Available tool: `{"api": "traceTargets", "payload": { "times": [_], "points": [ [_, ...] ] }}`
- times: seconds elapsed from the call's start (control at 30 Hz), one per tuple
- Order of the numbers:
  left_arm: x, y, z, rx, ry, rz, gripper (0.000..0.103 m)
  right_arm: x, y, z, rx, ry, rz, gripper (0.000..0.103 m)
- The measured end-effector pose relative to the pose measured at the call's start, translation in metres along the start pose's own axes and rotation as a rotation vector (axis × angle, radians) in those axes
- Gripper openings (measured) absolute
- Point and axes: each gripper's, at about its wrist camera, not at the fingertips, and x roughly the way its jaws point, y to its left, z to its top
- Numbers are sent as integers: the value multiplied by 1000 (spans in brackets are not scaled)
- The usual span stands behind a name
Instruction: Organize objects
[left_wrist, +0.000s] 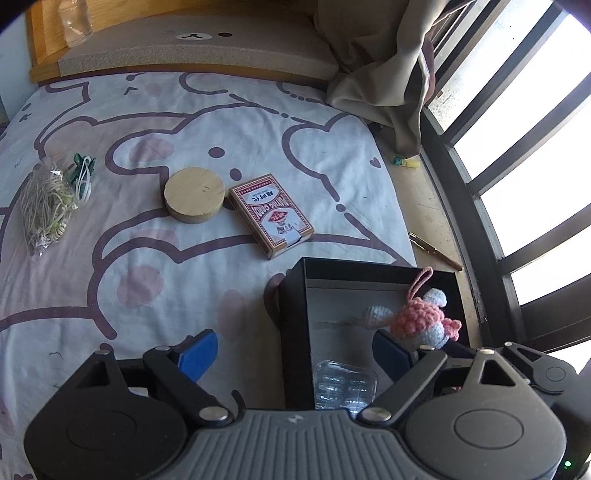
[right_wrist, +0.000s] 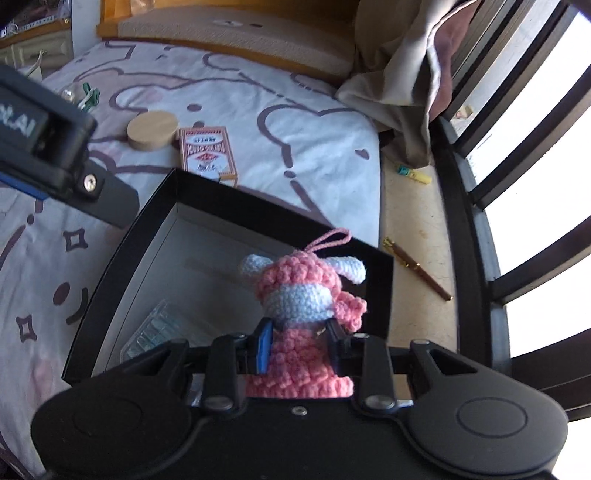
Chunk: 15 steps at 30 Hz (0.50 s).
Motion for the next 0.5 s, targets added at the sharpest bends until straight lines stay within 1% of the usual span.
{"api": "traceTargets", "payload": {
  "times": [0.13,0.27,0.3,0.4,0.43,0.5],
  "points": [
    [0,10,3,-13,-2,5,91,20,4,-2,3,68,-32,32],
    [0,19,6,-29,1,5,91,33,8,-4,20,135,-29,32],
    [1,21,7,-31,3,4,91,37,9,-4,32,159,0,32],
    [2,23,8,-33,6,0,91,36,15,-2,36,178,63,32],
    [2,23,8,-32,7,-2,91,35,14,-1,73,184,93,32],
    [2,23,9,-29,7,-7,91,34,9,2,167,197,185,32]
  ]
}}
